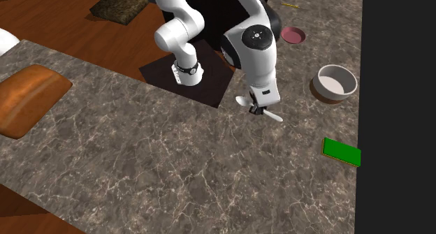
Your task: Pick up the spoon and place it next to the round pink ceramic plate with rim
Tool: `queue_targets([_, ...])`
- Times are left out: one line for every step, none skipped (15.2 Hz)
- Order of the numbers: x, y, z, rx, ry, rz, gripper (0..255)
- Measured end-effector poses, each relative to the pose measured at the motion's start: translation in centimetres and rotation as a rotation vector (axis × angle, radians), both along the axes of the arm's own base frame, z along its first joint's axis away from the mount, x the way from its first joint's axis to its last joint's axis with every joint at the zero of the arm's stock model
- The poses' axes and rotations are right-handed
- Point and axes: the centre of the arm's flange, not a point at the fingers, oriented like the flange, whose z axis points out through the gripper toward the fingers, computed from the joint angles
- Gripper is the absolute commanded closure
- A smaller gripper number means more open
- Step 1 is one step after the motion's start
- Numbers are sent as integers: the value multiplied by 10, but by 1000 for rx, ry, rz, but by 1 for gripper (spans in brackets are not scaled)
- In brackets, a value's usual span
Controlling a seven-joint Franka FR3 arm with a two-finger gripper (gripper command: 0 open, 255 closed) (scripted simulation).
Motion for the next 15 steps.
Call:
queue_targets([0, 11, 0, 0, 0, 0, 255])
queue_targets([-4, 22, 1, 0, 0, 1, 255])
queue_targets([-8, 35, 1, 0, 0, 1, 255])
queue_targets([-10, 47, 1, 0, 0, 1, 255])
queue_targets([-13, 63, -2, 0, 0, 1, 255])
queue_targets([-16, 77, -2, 0, 1, 1, 255])
queue_targets([-20, 89, -1, 0, 1, 1, 255])
queue_targets([-22, 102, 1, 0, 0, 1, 255])
queue_targets([-28, 114, 0, -1, 0, 1, 255])
queue_targets([-31, 126, -1, -1, 0, 1, 255])
queue_targets([-34, 138, 1, -1, 1, 1, 255])
queue_targets([-36, 153, 0, 0, 0, 1, 255])
queue_targets([-41, 165, 1, -1, 1, 1, 255])
queue_targets([-42, 176, -1, 0, 0, 1, 255])
queue_targets([-48, 189, -1, -1, 0, 1, 255])
